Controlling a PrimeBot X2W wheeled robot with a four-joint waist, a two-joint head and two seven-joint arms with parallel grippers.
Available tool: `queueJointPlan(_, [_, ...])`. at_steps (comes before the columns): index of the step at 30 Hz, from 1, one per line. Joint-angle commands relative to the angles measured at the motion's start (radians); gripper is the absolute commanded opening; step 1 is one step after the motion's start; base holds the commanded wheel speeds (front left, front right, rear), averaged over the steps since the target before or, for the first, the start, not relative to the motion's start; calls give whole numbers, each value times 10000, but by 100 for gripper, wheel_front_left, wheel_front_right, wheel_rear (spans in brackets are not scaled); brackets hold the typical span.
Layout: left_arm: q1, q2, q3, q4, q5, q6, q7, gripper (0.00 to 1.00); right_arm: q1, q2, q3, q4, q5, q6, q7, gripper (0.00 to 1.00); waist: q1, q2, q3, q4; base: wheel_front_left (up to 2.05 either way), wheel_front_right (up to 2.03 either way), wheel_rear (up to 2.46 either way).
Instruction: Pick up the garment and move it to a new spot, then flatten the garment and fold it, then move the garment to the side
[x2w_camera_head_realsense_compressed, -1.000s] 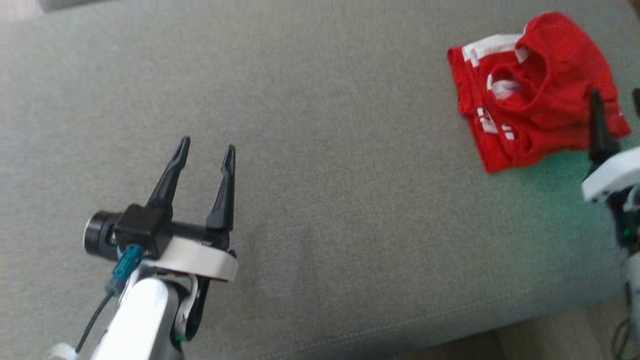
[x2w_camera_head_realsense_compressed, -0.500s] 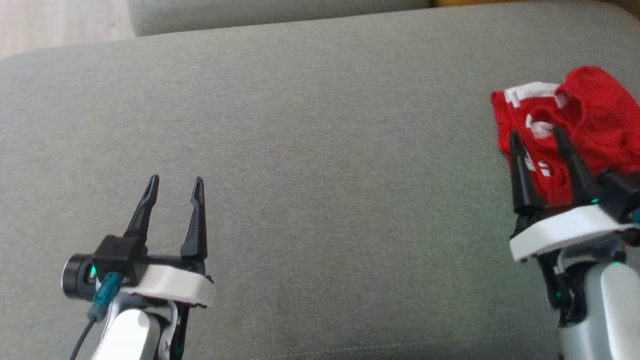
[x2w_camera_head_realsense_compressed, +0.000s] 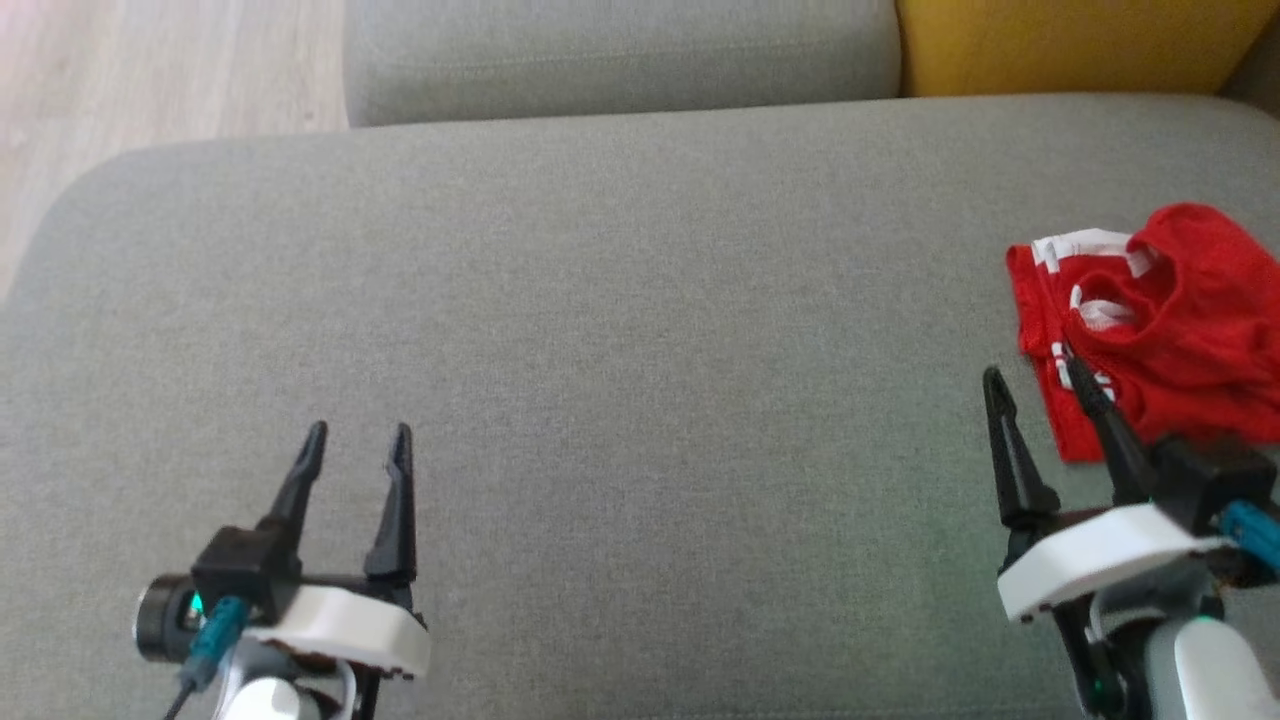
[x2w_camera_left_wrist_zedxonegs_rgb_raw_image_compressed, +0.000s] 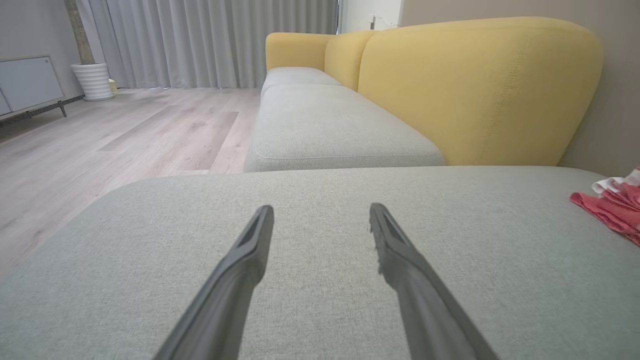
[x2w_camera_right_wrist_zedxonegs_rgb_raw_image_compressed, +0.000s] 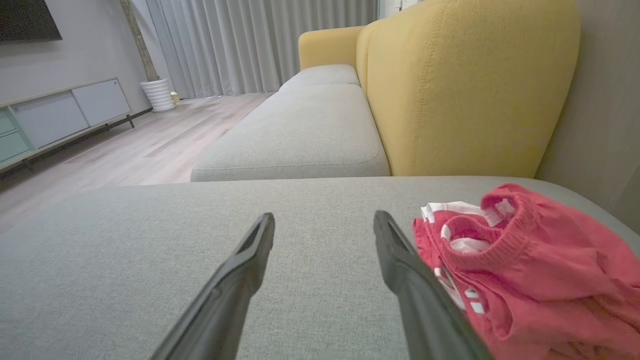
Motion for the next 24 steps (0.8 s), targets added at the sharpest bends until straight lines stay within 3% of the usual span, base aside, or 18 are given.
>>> queueJointPlan(1, [-236,200,325,-301,-44,-22,-30,100,-121,-11,249,-494,-36,-9,-59,100,0,-1,-140,21,0,0,0])
queueJointPlan(24, [101,374,129,-272,-40,86,-4,100,696,0,83,-740,201,-9,-318,100,0,-1,-655,21,0,0,0])
